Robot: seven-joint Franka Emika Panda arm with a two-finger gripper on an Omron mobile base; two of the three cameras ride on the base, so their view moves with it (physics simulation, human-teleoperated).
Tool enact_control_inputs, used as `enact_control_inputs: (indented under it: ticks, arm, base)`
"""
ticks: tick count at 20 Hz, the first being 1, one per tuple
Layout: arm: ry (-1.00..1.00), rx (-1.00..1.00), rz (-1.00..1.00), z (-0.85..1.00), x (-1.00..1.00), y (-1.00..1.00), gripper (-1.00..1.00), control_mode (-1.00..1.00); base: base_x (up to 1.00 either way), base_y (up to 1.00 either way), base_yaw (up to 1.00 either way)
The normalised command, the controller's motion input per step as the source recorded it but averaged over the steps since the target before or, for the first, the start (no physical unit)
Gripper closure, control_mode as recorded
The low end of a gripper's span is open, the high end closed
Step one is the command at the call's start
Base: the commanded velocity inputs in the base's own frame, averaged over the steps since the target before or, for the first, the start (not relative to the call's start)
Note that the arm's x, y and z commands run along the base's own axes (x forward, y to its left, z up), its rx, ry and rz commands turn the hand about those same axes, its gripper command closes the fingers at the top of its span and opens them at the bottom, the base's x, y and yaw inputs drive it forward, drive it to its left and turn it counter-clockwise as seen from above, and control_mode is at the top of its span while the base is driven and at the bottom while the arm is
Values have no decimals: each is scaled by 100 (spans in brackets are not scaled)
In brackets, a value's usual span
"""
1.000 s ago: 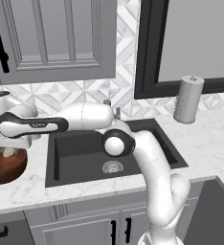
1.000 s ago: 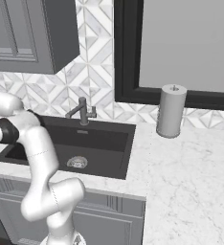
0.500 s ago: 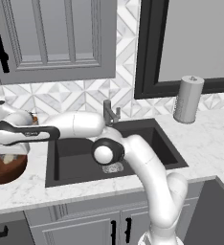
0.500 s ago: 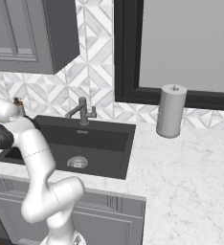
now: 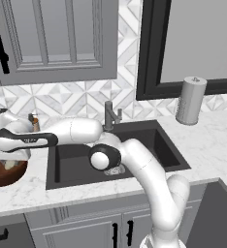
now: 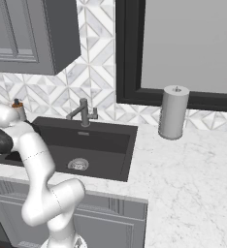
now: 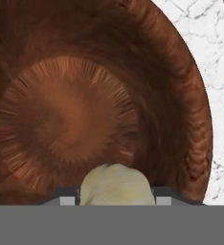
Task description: Pick the garlic from the sink and place it in the bowl. Then pick the bowl and place it in the microwave. Then close the microwave door and press the start button.
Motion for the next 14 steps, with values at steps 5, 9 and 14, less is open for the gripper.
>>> enact_control_inputs:
  ticks: [5,9,14]
  arm:
    - [0,2,0,-33,17,0,100,-100]
    - [0,0,0,-25,20,3,-100,-100]
    - [0,0,0,-1,1,0,-100,-100]
  base:
    - [0,0,0]
    - [0,0,0]
    - [0,0,0]
